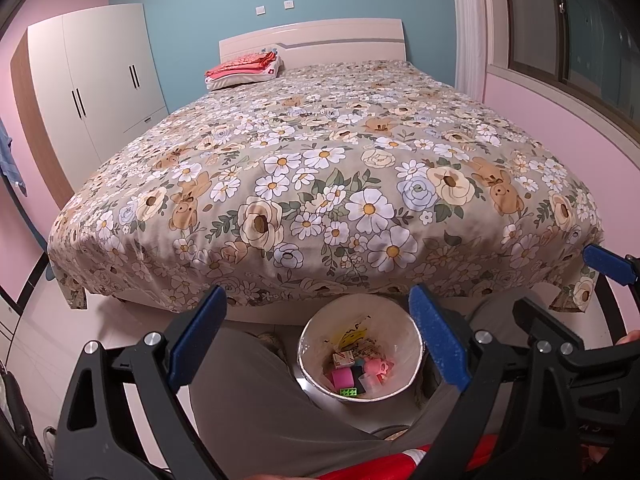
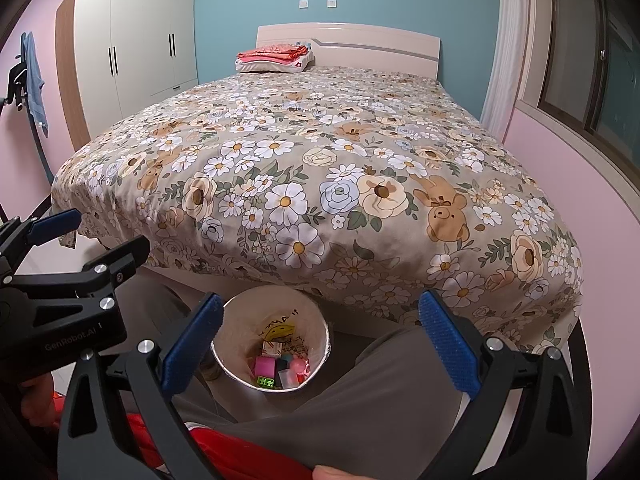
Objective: Collect trash
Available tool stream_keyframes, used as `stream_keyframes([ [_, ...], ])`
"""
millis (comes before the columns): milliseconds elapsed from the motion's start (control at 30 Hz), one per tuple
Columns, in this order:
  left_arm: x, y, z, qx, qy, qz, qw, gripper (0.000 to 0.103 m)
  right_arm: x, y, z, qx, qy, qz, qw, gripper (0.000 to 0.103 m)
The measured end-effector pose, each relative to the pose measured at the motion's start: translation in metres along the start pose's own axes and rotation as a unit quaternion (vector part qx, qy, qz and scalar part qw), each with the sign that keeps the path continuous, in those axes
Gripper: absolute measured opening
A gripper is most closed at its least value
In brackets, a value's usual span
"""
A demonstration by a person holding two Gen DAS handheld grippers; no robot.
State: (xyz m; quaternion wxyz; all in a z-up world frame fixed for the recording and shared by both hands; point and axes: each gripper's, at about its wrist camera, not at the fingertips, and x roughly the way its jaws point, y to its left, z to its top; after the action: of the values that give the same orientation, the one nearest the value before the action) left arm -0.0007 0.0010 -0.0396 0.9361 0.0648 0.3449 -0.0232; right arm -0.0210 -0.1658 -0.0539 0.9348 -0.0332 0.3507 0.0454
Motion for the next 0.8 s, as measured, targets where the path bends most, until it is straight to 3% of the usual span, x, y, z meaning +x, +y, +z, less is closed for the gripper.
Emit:
stream_keyframes([
  [800,-0.0006,0.0028,-0.0041,0.004,0.000,0.001,1.0000,0.091,0.0000,0.0005,-0.0013,0.002,0.001,0.002,1.000,0.099],
])
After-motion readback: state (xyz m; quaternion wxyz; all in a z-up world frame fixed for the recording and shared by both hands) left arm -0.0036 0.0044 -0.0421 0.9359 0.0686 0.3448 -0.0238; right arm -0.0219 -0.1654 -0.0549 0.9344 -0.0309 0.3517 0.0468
